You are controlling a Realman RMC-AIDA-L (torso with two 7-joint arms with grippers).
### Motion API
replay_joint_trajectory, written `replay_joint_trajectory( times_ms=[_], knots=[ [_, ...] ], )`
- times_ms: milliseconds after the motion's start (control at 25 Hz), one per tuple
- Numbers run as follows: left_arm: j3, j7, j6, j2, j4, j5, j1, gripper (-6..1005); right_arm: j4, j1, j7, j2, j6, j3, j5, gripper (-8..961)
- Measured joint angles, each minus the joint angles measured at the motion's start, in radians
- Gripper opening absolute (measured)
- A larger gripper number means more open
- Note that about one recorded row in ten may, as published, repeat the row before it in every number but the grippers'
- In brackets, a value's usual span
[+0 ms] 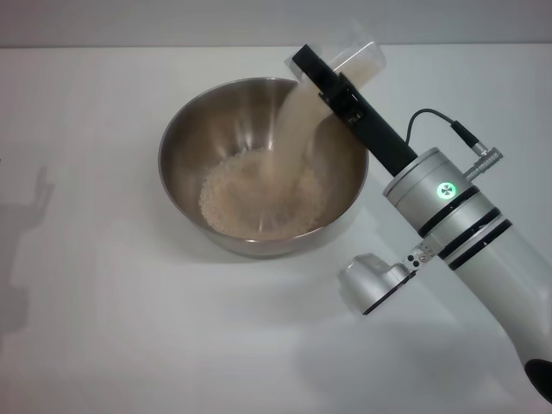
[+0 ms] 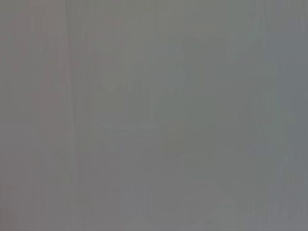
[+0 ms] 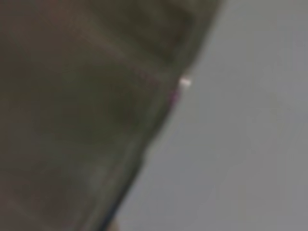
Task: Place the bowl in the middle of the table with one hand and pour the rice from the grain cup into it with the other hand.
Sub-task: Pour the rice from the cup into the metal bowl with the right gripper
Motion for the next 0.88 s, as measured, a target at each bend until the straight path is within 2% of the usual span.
replay_joint_trajectory(
  times_ms=[320,600,680,720,800,880],
  knots=[
    [0.003,-0.002,0.003,0.000,0.000,0.000,0.005,812,0.012,0.007,-0.182,0.000,0.013,0.001,-0.027,9],
    [0.009,-0.003,0.003,0.000,-0.001,0.000,0.007,811,0.022,0.015,-0.204,0.000,0.021,0.009,-0.029,8],
    [0.009,-0.003,0.003,0.000,-0.001,0.000,0.008,811,0.044,0.015,-0.162,0.000,0.020,0.024,-0.029,9],
    [0.009,-0.003,0.003,0.000,-0.001,0.000,0.008,811,0.078,0.012,-0.054,0.000,0.015,0.051,-0.029,9],
    [0.010,-0.004,0.003,0.000,0.000,0.000,0.008,811,0.091,0.009,0.002,0.000,0.013,0.064,-0.029,8],
    [0.010,-0.004,0.003,0.000,0.000,0.000,0.009,811,0.120,0.001,0.139,0.000,0.012,0.092,-0.029,8]
  ],
)
